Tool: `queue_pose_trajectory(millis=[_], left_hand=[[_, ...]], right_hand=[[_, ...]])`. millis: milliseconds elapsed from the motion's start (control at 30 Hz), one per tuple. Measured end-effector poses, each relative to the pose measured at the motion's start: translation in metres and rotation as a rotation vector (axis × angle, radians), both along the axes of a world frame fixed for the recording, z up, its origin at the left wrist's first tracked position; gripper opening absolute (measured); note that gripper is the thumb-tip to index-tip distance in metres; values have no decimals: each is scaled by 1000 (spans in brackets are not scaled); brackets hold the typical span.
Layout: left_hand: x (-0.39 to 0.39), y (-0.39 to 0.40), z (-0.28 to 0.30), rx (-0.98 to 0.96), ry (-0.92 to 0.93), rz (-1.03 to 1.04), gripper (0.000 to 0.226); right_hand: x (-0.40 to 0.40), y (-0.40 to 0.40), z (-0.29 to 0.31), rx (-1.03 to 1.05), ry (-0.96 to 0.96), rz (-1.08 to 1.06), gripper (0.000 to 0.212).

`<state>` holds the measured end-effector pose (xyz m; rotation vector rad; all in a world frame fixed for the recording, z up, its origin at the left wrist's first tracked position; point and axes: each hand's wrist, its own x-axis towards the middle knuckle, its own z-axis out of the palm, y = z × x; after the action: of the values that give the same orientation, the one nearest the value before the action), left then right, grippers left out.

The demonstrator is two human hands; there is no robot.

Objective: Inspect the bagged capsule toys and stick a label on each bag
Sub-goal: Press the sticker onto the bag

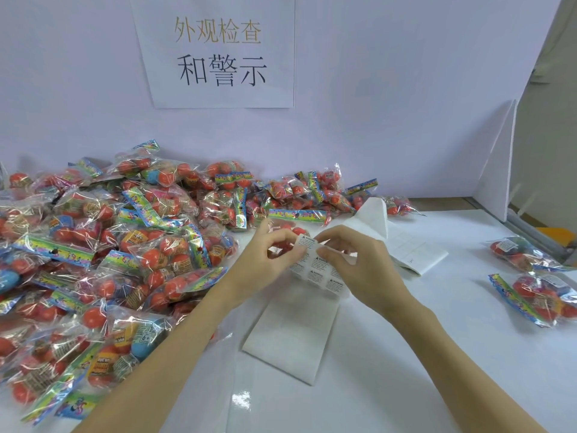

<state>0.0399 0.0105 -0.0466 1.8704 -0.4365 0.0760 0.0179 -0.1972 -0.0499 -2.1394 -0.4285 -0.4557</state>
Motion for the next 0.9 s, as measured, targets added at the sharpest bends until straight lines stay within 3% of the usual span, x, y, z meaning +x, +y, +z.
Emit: queue_pose_trajectory(millis=[233,600,767,900], left_hand=[[-3,-1,3,76,-31,60,24],[-3,0,3,112,33,-19,10],[-3,-1,2,47,72,-68,15],[-2,1,5,17,83,-66,16]], right_hand=[[-4,6,0,-118,-259,-34,15],[-8,13,0,-161,-489,-94,16],[-8,13,1,-135,-484,-55,13],[-10,17,2,122,-305,9,14]])
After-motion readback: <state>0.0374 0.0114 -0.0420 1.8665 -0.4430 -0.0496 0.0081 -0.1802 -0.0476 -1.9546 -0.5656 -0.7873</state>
